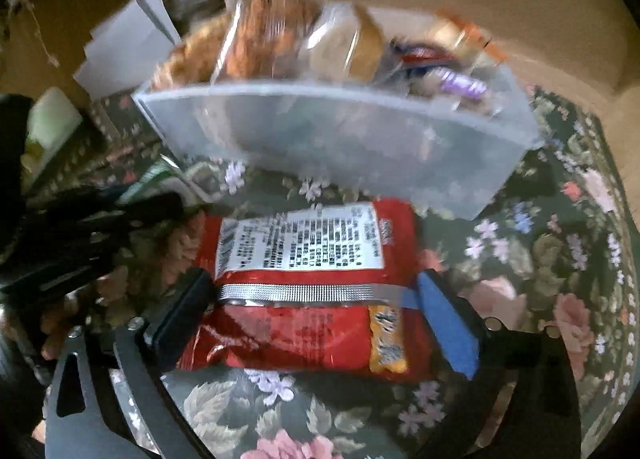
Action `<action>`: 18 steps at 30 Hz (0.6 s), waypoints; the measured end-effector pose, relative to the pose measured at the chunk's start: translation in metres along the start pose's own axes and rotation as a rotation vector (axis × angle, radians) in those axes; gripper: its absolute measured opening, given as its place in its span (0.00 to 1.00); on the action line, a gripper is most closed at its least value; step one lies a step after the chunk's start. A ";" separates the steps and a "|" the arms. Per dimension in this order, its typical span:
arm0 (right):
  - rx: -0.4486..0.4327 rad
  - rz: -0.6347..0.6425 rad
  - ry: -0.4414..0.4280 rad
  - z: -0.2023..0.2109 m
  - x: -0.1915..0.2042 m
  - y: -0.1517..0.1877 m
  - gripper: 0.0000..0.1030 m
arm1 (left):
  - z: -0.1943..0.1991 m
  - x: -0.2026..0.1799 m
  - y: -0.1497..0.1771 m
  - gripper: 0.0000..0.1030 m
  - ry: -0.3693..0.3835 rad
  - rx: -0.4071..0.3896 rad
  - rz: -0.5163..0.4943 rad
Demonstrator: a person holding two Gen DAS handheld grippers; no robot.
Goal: Organize snacks
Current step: 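Grasp the green snack bag with left gripper while right grasps the red chip bag, then lower the green bag and red chip bag into the clear bin and release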
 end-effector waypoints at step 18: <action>-0.085 0.015 0.016 0.027 0.004 0.008 0.67 | 0.044 -0.003 -0.017 0.31 0.043 -0.110 0.022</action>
Point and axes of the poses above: each gripper's, at about its wrist camera, not at the fingertips, and z roughly against the way its jaws point, x to its left, y to its underside, the point moved 4 cm from there along -z, roughly the way its jaws point, and after that the axes turned 13 degrees about -y, right-handed, at the moved point
